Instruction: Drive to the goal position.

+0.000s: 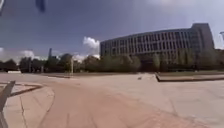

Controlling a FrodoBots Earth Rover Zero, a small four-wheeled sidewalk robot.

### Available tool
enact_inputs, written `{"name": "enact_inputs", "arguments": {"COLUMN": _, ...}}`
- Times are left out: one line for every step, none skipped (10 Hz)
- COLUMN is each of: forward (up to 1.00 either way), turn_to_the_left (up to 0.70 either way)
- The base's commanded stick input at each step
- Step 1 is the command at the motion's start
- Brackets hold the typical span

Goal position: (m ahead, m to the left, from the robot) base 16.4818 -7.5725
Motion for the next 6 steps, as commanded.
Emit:
{"name": "enact_inputs", "arguments": {"forward": 0.70, "turn_to_the_left": 0.06}}
{"name": "enact_inputs", "arguments": {"forward": 0.70, "turn_to_the_left": 0.06}}
{"name": "enact_inputs", "arguments": {"forward": 0.70, "turn_to_the_left": 0.06}}
{"name": "enact_inputs", "arguments": {"forward": 0.70, "turn_to_the_left": 0.06}}
{"name": "enact_inputs", "arguments": {"forward": 0.70, "turn_to_the_left": 0.06}}
{"name": "enact_inputs", "arguments": {"forward": 0.70, "turn_to_the_left": 0.06}}
